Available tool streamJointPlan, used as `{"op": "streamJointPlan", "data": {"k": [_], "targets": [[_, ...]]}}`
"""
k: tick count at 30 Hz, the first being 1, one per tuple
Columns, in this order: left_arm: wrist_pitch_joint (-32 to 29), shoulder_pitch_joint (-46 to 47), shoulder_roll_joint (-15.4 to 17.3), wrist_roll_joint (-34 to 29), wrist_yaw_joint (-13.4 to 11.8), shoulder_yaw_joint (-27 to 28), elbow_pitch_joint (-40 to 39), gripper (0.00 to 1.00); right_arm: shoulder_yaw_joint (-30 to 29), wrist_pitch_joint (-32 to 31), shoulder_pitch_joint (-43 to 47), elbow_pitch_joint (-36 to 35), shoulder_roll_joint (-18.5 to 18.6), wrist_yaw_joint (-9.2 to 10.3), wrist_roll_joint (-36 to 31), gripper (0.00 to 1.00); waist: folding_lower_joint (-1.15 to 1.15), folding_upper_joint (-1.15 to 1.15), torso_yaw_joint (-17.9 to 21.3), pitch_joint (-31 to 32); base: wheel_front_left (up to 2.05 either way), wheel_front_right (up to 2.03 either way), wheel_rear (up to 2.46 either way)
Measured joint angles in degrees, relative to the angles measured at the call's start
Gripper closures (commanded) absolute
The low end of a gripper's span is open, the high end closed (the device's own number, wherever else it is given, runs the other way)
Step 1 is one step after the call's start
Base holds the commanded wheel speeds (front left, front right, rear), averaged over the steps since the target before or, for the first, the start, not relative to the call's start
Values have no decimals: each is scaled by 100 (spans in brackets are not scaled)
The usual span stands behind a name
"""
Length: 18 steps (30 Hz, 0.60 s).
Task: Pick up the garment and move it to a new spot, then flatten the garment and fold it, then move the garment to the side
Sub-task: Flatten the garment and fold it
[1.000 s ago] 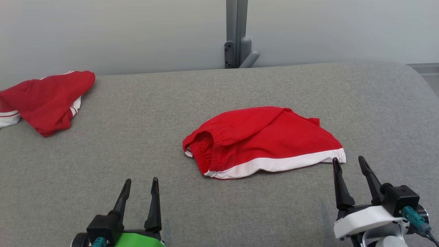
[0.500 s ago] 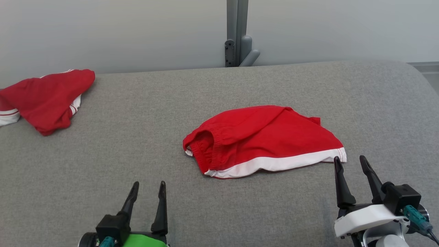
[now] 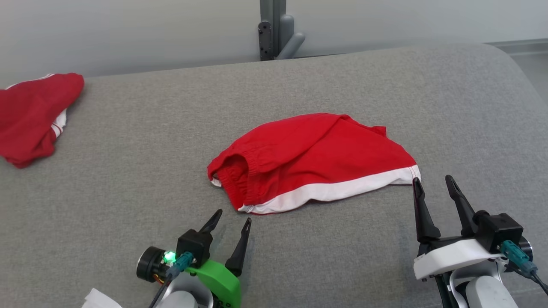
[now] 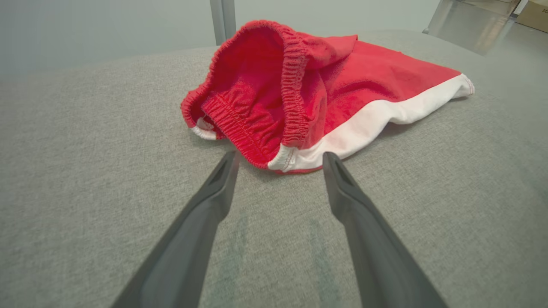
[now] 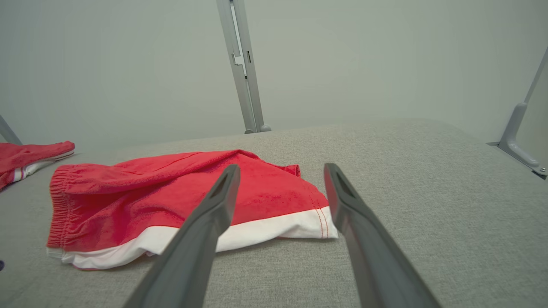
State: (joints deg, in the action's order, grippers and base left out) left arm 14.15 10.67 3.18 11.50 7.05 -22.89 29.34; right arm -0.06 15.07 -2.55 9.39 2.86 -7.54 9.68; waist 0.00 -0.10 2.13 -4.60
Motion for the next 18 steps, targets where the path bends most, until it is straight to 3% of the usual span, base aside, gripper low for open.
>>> {"op": "streamJointPlan", "data": {"k": [11, 13, 16, 18], "targets": [[81, 783, 82, 85, 10, -99, 940, 0, -79, 0, -174, -47, 2, 0, 18, 0, 0, 0, 543, -513, 0, 0, 0], [82, 822, 86, 112, 22, -119, 991, 6, -88, 0, -186, -51, 1, 0, 20, 0, 0, 0, 611, -575, 0, 0, 0], [89, 858, 86, 163, 23, -142, 1011, 51, -99, 0, -188, -56, 1, 0, 22, 0, 0, 0, 689, -643, 0, 0, 0], [90, 860, 86, 194, 24, -157, 1059, 62, -102, 0, -188, -57, 1, 0, 24, 0, 0, 0, 721, -665, 0, 0, 0]]}}
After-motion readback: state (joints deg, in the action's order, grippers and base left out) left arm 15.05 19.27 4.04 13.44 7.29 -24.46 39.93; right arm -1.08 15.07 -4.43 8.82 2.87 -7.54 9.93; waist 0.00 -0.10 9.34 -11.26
